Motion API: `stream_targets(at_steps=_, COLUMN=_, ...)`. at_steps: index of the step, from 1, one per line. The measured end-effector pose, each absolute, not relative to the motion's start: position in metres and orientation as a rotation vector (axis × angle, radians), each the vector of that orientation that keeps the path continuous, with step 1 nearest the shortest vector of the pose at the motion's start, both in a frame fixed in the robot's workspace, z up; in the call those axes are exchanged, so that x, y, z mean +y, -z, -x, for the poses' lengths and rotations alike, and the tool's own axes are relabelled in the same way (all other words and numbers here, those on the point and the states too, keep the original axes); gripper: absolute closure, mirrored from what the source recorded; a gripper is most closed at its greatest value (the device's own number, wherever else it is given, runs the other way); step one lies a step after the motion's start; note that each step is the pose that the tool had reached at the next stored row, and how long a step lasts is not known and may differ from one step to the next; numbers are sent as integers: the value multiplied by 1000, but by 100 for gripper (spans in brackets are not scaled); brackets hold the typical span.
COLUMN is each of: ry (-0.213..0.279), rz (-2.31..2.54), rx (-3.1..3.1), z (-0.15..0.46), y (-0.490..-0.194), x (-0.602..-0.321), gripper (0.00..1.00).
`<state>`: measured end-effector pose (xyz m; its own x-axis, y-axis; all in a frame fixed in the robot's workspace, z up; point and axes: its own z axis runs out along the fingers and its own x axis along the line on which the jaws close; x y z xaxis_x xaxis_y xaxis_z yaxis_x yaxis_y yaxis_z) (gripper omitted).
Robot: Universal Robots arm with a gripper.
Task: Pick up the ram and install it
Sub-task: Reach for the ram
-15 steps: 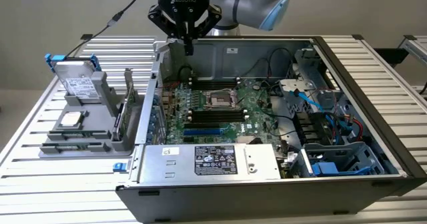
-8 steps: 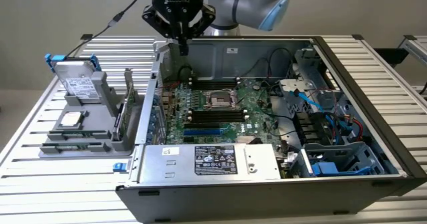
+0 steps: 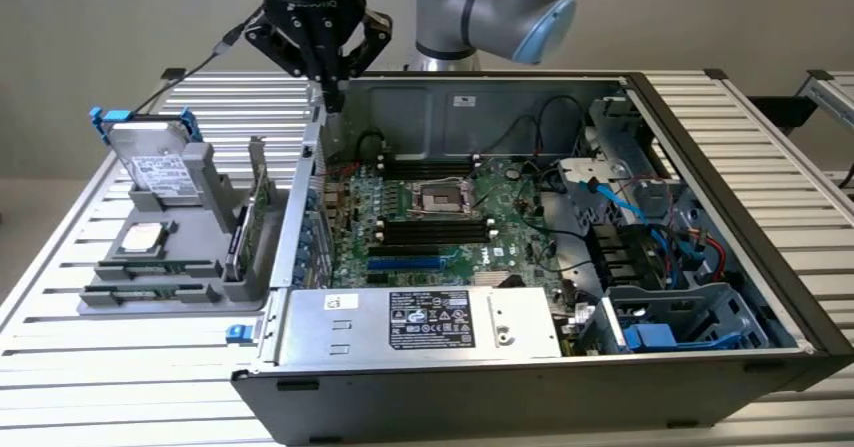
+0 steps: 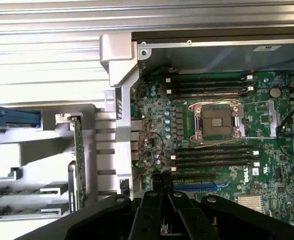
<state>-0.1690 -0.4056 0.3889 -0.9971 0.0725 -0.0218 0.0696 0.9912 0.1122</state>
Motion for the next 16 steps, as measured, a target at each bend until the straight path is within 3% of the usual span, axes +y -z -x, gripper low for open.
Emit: stream_targets(at_steps=16, ry=-174, rz=-111, rx=3110, z=242, y=-383, x=-405, gripper=90)
